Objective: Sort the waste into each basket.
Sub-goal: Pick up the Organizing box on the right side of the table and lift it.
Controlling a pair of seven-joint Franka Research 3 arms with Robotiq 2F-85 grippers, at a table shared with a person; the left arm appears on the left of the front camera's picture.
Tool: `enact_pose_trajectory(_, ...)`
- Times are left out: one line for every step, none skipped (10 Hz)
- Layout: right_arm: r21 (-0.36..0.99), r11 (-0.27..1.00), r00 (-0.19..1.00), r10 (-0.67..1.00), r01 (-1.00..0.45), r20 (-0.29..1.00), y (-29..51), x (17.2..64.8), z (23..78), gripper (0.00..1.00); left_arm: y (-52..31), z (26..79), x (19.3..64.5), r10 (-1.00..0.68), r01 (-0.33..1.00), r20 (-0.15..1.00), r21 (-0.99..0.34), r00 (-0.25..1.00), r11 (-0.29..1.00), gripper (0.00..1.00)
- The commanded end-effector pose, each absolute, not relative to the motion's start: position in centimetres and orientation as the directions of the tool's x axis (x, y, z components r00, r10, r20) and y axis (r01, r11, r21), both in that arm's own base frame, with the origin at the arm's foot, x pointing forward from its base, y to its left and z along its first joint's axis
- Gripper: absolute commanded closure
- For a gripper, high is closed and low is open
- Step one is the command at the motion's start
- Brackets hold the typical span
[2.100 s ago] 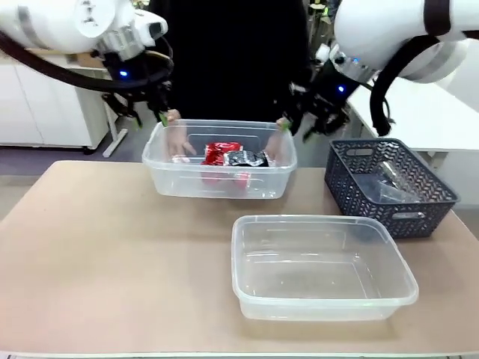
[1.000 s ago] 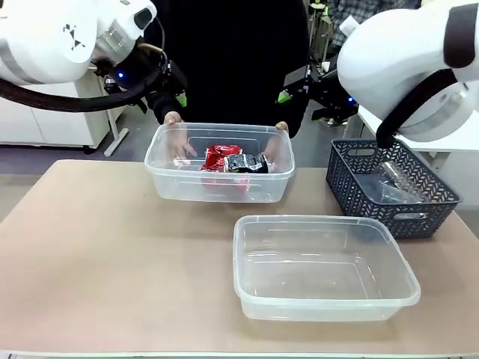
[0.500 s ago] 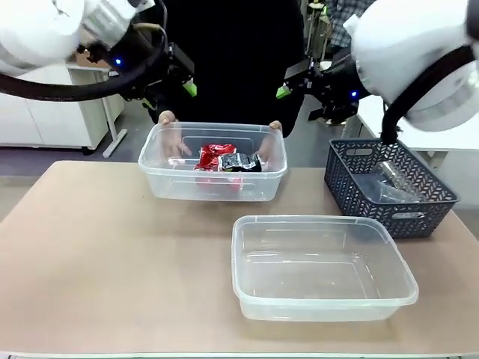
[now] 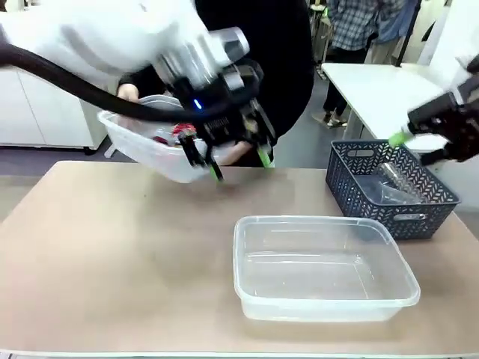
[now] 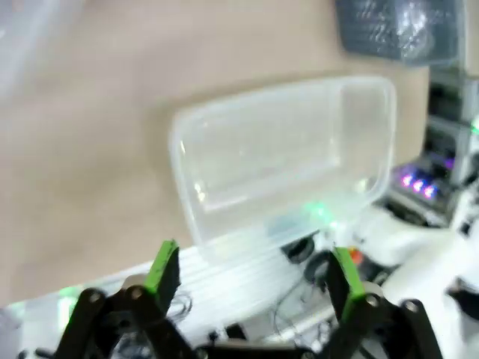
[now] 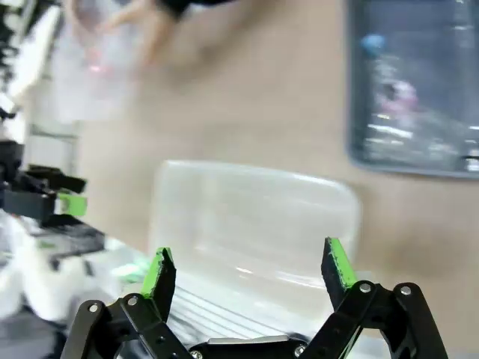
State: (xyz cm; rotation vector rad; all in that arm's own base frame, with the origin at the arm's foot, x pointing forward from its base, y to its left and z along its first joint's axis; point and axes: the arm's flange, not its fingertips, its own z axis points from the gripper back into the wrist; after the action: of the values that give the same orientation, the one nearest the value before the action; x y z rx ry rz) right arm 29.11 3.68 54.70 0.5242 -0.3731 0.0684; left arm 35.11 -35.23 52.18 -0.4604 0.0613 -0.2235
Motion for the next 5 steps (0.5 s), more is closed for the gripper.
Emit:
enact_pose_trajectory(0.132,0.931,0.841,0.238,-0.340,0.486,4.6,25.9,50.7,0.00,-38.8,50.5,36.4,-0.423,0.338,-0.108,-0.442,0.900,0.831,0.00)
enact_pose_trajectory(0.009,0.945,0.791,0.268,-0.326,0.550,5.7,26.1,49.3,0.00,-35.2,52.2,35.1,-0.227,0.200,-0.008,-0.447,0.974,0.872,0.00)
enact_pose_trajectory(0.336,0.913,0.915,0.087,-0.231,0.394,3.3,28.7,54.6,0.00,-35.2,52.2,35.1,-0.227,0.200,-0.008,-0.447,0.974,0.872,0.00)
enact_pose_trajectory(0.336,0.913,0.915,0.087,-0.231,0.394,3.3,28.7,54.6,0.00,-35.2,52.2,35.1,-0.227,0.200,-0.008,-0.447,0.974,0.872,0.00)
enact_pose_trajectory(0.336,0.913,0.915,0.087,-0.231,0.394,3.3,28.7,54.6,0.00,-35.2,52.2,35.1,-0.227,0.200,-0.008,-0.447,0.974,0.872,0.00)
